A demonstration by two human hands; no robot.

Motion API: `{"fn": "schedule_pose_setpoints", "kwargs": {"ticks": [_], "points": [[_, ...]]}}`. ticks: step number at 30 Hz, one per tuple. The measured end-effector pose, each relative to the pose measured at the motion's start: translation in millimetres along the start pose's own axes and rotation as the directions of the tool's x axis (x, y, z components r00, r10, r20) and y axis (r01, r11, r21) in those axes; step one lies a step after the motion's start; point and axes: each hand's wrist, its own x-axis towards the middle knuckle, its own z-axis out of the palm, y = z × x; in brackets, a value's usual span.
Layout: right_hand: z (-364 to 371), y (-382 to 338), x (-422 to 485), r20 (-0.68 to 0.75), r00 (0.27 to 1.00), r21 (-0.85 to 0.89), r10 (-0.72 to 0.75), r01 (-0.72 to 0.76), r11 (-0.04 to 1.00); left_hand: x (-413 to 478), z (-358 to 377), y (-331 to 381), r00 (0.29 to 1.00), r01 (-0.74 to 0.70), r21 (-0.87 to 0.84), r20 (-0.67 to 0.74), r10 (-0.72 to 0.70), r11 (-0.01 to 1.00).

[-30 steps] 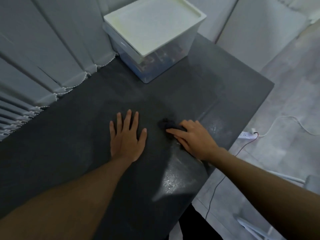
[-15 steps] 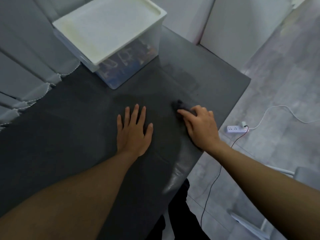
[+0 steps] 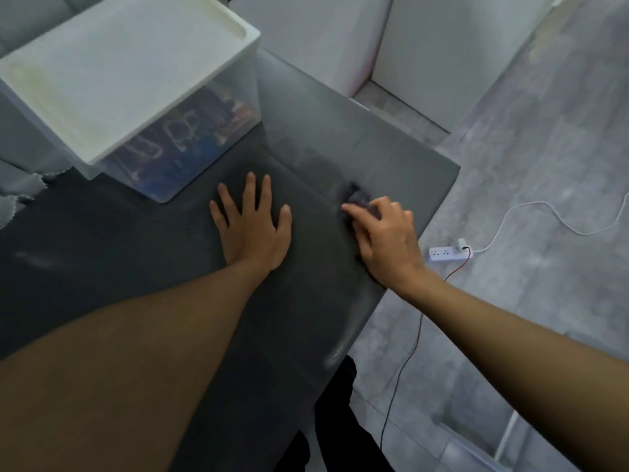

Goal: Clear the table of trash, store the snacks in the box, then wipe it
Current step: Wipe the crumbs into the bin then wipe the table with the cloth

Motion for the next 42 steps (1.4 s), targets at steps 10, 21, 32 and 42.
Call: {"fn": "schedule_pose_setpoints", "kwargs": {"ticks": [10, 21, 32, 42], "points": [[-1.0, 64.4, 77.1, -0.097, 0.919, -0.025, 0.381, -0.385, 0.923, 14.6, 8.4, 13.0, 0.998, 0.057, 0.119, -0.021, -0.055, 0.991], [12.6, 59.2, 124.2, -0.039, 0.999, -0.057, -0.022, 0.02, 0.998, 17.1, 8.2, 15.3, 0.998, 0.064, 0.188, 0.007, -0.066, 0.98], [33.1, 24.8, 154.6, 0.083, 0.953, 0.003, -0.293, 0.293, 0.956, 16.2, 6.9, 14.6, 0.998, 0.064, 0.203, -0.001, -0.065, 0.977], [45.9, 6.4, 190.9, 0.137, 0.925, 0.079, -0.356, 0.348, 0.934, 18.1, 2.7, 13.8, 0.999, 0.044, 0.183, 0.023, -0.049, 0.982]]}}
